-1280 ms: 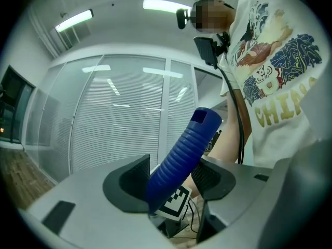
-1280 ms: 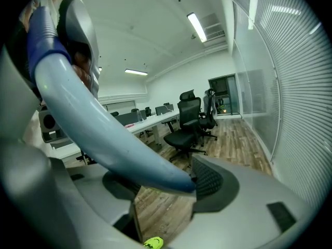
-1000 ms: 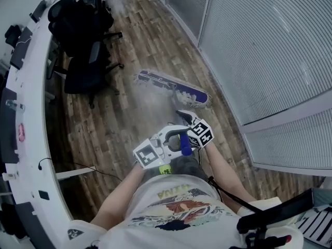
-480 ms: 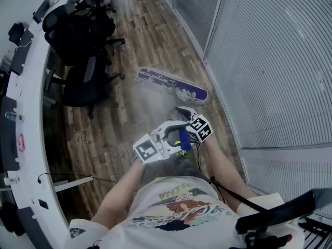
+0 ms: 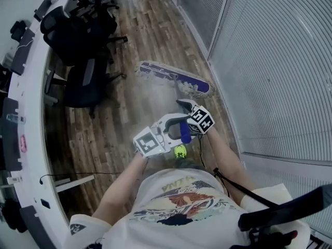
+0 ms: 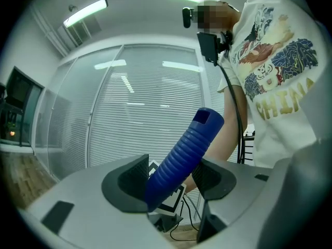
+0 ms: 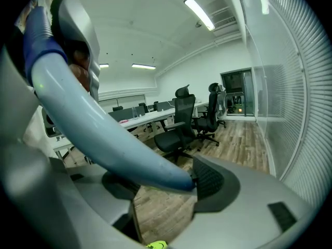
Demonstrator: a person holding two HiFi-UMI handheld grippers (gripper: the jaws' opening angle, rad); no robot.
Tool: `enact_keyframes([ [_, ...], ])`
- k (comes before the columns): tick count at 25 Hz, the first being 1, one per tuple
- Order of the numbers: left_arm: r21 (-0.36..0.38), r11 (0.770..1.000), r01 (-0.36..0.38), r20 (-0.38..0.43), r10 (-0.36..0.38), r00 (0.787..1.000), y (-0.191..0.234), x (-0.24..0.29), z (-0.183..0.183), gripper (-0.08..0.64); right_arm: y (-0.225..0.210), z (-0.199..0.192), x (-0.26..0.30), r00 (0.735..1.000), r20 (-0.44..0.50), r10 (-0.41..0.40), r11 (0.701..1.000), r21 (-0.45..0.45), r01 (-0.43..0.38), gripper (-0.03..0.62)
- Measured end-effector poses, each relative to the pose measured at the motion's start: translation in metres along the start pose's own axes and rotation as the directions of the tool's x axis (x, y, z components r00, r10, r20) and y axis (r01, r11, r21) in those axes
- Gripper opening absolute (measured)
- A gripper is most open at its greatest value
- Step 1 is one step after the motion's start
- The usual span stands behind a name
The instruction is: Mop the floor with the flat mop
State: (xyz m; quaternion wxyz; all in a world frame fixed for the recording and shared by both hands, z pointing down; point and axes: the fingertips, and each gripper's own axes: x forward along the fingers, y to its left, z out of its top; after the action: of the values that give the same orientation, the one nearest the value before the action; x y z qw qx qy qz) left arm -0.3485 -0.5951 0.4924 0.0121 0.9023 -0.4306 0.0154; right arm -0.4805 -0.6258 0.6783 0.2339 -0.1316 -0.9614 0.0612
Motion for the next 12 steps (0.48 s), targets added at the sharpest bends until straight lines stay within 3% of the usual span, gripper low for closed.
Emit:
enact_keyframes([
  [12,-0.009,0.999,0.03,-0.016,-0.031,0.999,-0.002,-0.002,-0.007,0.249,0.008,0.01,0.002,1.0,0.007,0.026,0.999,-0.031,-0.026,0.255],
])
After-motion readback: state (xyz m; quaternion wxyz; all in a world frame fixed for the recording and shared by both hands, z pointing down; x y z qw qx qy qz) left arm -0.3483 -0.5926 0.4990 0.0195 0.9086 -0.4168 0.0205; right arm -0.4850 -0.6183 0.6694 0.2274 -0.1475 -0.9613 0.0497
